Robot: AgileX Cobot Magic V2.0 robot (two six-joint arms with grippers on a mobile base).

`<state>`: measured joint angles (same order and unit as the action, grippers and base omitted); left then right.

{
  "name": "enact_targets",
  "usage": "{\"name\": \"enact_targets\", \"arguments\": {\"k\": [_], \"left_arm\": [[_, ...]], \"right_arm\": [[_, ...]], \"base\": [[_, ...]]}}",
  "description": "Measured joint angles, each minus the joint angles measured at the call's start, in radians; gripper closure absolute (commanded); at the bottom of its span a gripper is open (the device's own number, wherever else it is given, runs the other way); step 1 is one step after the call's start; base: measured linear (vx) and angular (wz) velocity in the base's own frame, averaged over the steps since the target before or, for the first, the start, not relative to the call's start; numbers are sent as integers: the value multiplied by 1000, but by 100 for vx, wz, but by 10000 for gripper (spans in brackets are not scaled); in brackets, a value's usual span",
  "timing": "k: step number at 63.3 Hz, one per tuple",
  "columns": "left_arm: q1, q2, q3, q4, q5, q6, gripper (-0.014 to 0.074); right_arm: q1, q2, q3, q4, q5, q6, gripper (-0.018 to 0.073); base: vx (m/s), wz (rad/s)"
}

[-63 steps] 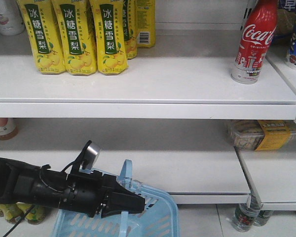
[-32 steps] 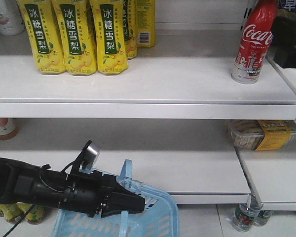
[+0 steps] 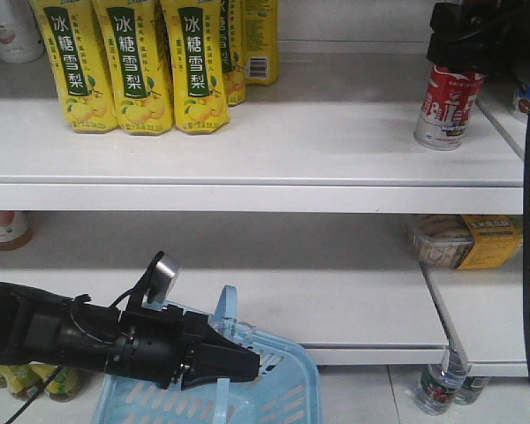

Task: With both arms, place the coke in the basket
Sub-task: 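Close the right gripper around the Coca-Cola bottle neck, then lift the bottle off the shelf and lower it over the basket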

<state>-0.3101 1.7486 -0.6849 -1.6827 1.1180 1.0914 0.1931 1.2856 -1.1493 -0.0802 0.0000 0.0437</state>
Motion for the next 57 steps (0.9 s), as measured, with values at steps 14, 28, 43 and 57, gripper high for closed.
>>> {"name": "enact_targets", "arguments": {"k": [14, 28, 43, 57], "left_arm": [[0, 0, 0, 0, 0, 0, 603], [0, 0, 0, 0, 0, 0, 603], [0, 0, 0, 0, 0, 0, 603], [0, 0, 0, 0, 0, 0, 603]], "right_arm": [[-43, 58, -55, 89, 31, 7, 255], [-6, 50, -59, 80, 45, -75, 575], [88, 7, -59, 74, 103, -136, 568], [110, -88, -59, 80, 225, -136, 568]], "base": [[0, 0], [0, 0], [0, 0], [0, 0]]}}
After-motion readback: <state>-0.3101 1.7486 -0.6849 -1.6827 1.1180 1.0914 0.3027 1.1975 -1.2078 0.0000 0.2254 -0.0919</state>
